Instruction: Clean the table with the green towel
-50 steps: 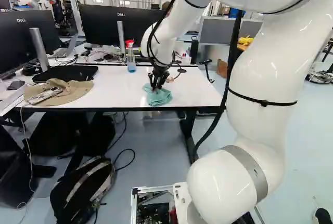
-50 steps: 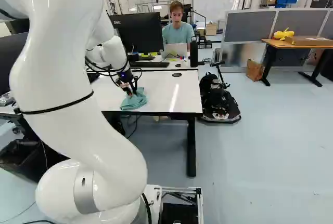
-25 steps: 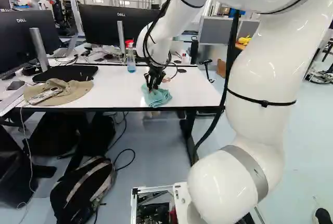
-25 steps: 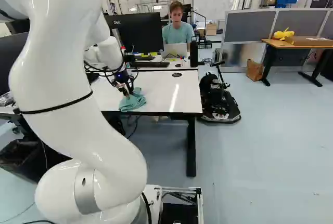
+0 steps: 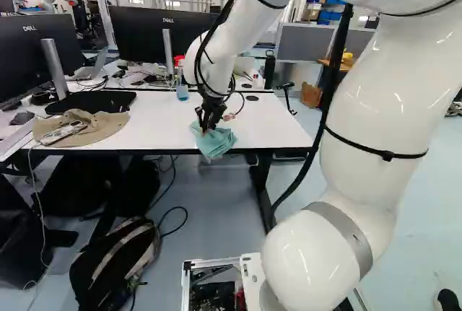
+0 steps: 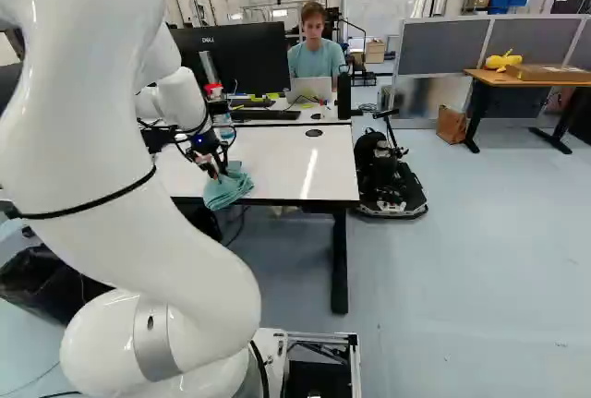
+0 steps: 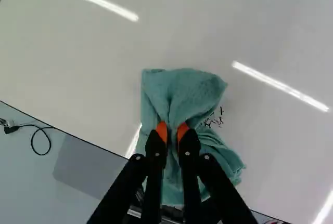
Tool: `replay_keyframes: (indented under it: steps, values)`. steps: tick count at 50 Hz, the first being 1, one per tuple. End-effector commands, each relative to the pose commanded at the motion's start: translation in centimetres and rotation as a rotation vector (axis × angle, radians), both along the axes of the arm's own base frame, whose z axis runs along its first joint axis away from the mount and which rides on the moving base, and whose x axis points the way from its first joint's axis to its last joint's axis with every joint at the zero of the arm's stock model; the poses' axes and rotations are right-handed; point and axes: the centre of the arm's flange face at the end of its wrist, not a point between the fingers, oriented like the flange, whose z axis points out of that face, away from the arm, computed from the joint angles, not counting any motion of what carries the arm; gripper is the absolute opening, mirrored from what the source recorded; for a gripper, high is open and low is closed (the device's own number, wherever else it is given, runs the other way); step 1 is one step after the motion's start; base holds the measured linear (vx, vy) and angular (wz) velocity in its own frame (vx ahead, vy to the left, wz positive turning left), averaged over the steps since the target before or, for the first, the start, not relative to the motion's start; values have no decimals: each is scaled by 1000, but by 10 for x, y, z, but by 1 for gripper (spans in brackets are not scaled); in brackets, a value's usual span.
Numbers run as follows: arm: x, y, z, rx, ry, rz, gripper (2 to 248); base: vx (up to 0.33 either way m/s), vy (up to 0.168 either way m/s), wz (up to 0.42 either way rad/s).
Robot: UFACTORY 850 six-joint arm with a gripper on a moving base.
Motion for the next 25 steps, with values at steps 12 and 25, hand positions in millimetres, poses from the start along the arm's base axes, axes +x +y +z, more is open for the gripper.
replay_keyframes:
  steps: [12,25]
  values:
    - [-19,-11,0,-2,5,-8,42,0,0,0]
    - [-15,-34,-1,-2,5,-59,42,0,0,0]
